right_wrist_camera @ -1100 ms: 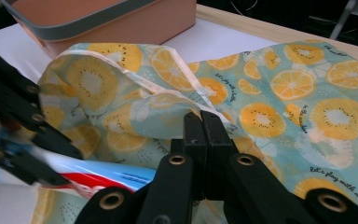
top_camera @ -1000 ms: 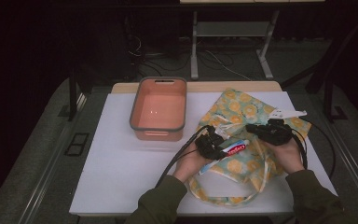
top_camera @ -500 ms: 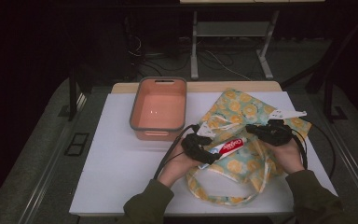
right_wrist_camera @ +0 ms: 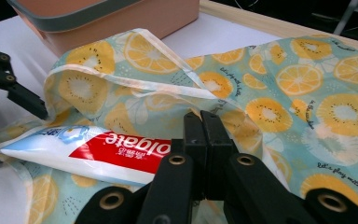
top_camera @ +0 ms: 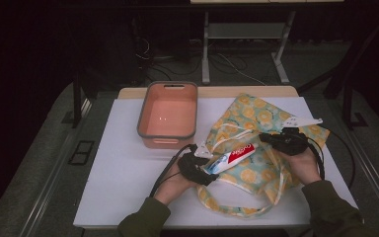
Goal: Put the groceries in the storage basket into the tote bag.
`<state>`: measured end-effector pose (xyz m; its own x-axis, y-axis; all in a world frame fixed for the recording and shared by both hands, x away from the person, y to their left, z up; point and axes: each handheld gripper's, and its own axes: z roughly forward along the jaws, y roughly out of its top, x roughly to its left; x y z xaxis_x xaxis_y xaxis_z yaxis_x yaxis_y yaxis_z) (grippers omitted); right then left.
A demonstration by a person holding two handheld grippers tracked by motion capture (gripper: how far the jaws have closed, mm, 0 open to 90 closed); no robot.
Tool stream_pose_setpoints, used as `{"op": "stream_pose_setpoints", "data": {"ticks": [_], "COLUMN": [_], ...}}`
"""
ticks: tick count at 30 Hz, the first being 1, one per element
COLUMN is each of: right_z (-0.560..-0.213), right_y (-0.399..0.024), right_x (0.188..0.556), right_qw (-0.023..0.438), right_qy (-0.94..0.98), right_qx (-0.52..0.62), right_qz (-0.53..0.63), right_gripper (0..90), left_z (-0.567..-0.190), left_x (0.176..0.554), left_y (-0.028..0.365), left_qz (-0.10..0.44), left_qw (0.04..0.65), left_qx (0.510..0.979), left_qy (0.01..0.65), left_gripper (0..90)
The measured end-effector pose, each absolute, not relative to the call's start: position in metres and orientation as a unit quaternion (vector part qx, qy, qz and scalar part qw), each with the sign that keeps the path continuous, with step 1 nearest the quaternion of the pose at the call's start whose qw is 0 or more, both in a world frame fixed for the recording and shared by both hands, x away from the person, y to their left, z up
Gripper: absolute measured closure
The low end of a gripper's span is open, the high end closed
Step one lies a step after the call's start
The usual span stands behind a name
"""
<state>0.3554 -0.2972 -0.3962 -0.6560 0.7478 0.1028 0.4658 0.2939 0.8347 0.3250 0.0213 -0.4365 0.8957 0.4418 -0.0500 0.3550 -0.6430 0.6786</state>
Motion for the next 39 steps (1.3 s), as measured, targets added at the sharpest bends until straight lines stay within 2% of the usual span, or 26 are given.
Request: {"op": "stream_pose_setpoints", "data": {"ticks": [5,7,11,15,19,39], "right_z": [-0.396,-0.396,-0.396,-0.395,-0.395,-0.392], "right_y": [-0.297,-0.297,-0.297,-0.297,-0.297,-0.299], "right_x": [0.355,0.355,0.355,0.355,0.355,0.355], "right_qw": [0.156,0.157,0.156,0.158,0.158,0.155], "right_qy": [0.789,0.788,0.788,0.787,0.787,0.781], "right_qx": [0.385,0.385,0.386,0.386,0.386,0.384], "right_qz": [0.454,0.454,0.454,0.455,0.455,0.468], "right_gripper": [89.9,89.9,89.9,89.9,89.9,89.9], "left_z": [-0.437,-0.434,-0.431,-0.422,-0.418,-0.42], "left_x": [0.325,0.323,0.324,0.325,0.33,0.363], "left_y": [0.02,0.02,0.017,0.011,0.005,-0.063], "left_qz": [0.071,0.077,0.088,0.111,0.125,0.099], "left_qw": [0.357,0.366,0.369,0.374,0.377,0.406], "left_qx": [0.908,0.905,0.905,0.903,0.901,0.89], "left_qy": [0.21,0.202,0.194,0.18,0.176,0.185], "left_gripper": [44.4,58.6,64.8,78.2,84.2,86.9]}}
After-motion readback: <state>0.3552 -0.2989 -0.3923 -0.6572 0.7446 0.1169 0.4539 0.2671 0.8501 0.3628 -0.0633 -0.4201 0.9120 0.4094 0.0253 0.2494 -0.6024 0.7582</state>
